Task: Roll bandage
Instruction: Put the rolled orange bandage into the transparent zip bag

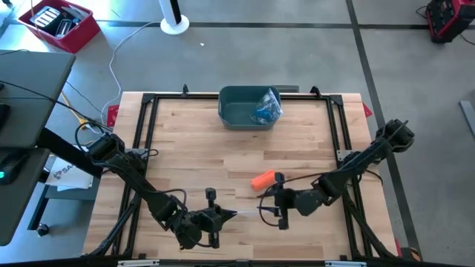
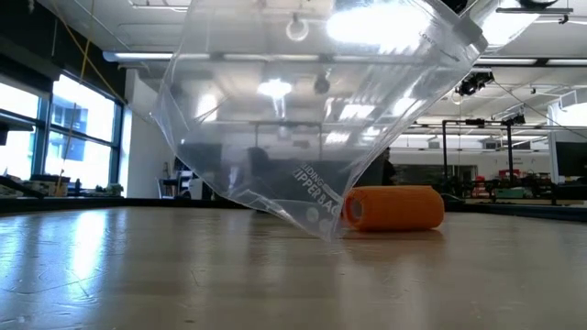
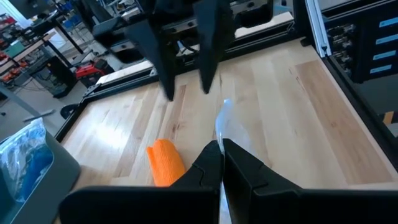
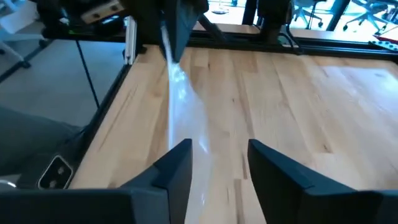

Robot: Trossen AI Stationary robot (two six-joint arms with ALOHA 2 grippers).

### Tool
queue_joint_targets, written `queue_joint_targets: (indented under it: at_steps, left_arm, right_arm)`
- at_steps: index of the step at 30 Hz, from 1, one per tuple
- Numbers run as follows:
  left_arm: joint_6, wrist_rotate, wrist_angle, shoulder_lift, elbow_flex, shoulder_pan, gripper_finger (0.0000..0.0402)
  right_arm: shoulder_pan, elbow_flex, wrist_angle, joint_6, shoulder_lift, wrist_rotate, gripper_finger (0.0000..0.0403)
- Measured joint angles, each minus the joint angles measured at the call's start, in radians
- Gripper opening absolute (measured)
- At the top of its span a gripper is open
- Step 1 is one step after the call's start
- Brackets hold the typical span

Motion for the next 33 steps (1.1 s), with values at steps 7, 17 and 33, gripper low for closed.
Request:
queue_joint_targets:
  at_steps: [7,17,33]
  left_arm:
    - [0.000,0.003,0.000,0.000,0.000,0.002,0.0000]
    - [-0.015,0.003,-0.001,0.000,0.000,0.002,0.0000]
    - [-0.051,0.060,0.001,0.001,0.000,0.023,0.0000]
  right_arm:
    - [-0.035,0.000,0.038,-0.008,0.007,-0.070,0.0151]
    - [-0.040,0.000,0.167,-0.060,0.133,-0.114,0.0151]
    - [-0.040,0.001,0.214,-0.107,0.138,-0.121,0.0151]
